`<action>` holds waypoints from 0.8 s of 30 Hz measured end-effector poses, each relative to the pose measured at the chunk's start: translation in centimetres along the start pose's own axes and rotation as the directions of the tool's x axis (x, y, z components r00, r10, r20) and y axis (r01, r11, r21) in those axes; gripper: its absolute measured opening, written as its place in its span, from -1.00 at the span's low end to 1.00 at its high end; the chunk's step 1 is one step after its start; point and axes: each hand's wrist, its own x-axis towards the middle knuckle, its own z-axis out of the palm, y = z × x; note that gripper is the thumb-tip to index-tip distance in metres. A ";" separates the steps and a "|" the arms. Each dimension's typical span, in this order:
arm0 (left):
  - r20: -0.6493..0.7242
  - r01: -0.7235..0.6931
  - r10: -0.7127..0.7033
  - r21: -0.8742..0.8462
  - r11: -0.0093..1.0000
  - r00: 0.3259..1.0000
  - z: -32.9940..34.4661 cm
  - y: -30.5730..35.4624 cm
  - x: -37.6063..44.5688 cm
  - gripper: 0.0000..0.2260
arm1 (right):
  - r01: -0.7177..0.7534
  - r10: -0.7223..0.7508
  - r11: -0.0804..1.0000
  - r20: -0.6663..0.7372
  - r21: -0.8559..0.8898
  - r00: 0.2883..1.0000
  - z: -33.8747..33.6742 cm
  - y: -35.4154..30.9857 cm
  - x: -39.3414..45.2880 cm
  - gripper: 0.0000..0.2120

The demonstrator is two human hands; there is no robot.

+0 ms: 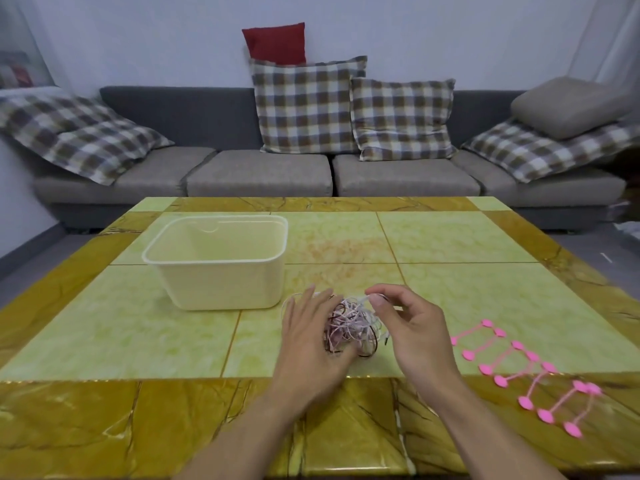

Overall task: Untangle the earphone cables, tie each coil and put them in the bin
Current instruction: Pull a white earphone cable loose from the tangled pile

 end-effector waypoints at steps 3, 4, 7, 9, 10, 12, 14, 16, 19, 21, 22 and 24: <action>0.005 -0.025 0.025 -0.016 1.000 1.000 1.0 0.3 -0.3 -0.45 | -0.040 0.033 0.989 0.051 0.142 0.998 0.1 -0.8 -0.5 -0.90; 0.013 -0.021 0.021 -0.002 1.000 1.000 1.2 0.0 -0.5 -0.49 | -0.056 0.045 0.977 0.057 0.206 0.997 0.1 -1.1 -0.7 -0.91; 0.050 0.004 -0.011 0.134 0.991 0.999 1.3 -1.5 -0.8 -0.58 | -0.100 0.092 0.918 0.038 0.383 0.995 -0.2 -1.9 -0.9 -0.83; 0.043 0.056 -0.066 0.201 0.978 0.997 0.9 -2.3 -0.7 -0.63 | -0.126 0.128 0.866 0.028 0.484 0.991 -0.9 -2.3 -1.0 -0.83; 0.030 0.092 -0.100 0.206 0.974 0.995 0.6 -2.6 -0.7 -0.64 | -0.138 0.144 0.845 0.028 0.516 0.989 -1.2 -2.5 -1.0 -0.84; -0.004 0.148 -0.150 0.210 0.966 0.989 0.2 -3.1 -0.5 -0.58 | -0.154 0.172 0.838 0.014 0.523 0.985 -1.9 -2.7 -0.9 -0.85; -0.032 0.195 -0.193 0.257 0.947 0.981 -0.2 -3.5 -0.5 -0.49 | -0.151 0.190 0.879 -0.041 0.451 0.981 -2.7 -2.7 -0.7 -0.89; -0.048 0.242 -0.239 0.299 0.923 0.970 -0.7 -3.9 -0.5 -0.42 | -0.136 0.186 0.941 -0.138 0.310 0.973 -3.6 -2.2 -0.3 -0.91; -0.033 0.265 -0.268 0.303 0.915 0.963 -1.5 -4.1 -0.6 -0.32 | -0.156 0.169 0.985 -0.221 0.074 0.961 -4.9 -0.2 0.6 -0.86; -0.022 0.266 -0.271 0.296 0.917 0.962 -1.9 -4.1 -0.7 -0.30 | -0.180 0.155 0.978 -0.207 -0.106 0.966 -5.3 1.2 1.0 -0.86; -0.024 0.271 -0.276 0.291 0.918 0.961 -1.9 -4.1 -0.7 -0.31 | -0.184 0.150 0.963 -0.177 -0.198 0.973 -5.3 1.8 1.1 -0.85; -0.034 0.282 -0.283 0.256 0.925 0.959 -2.1 -3.9 -0.6 -0.34 | -0.203 0.188 0.924 -0.078 -0.324 0.979 -5.2 2.6 1.2 -0.84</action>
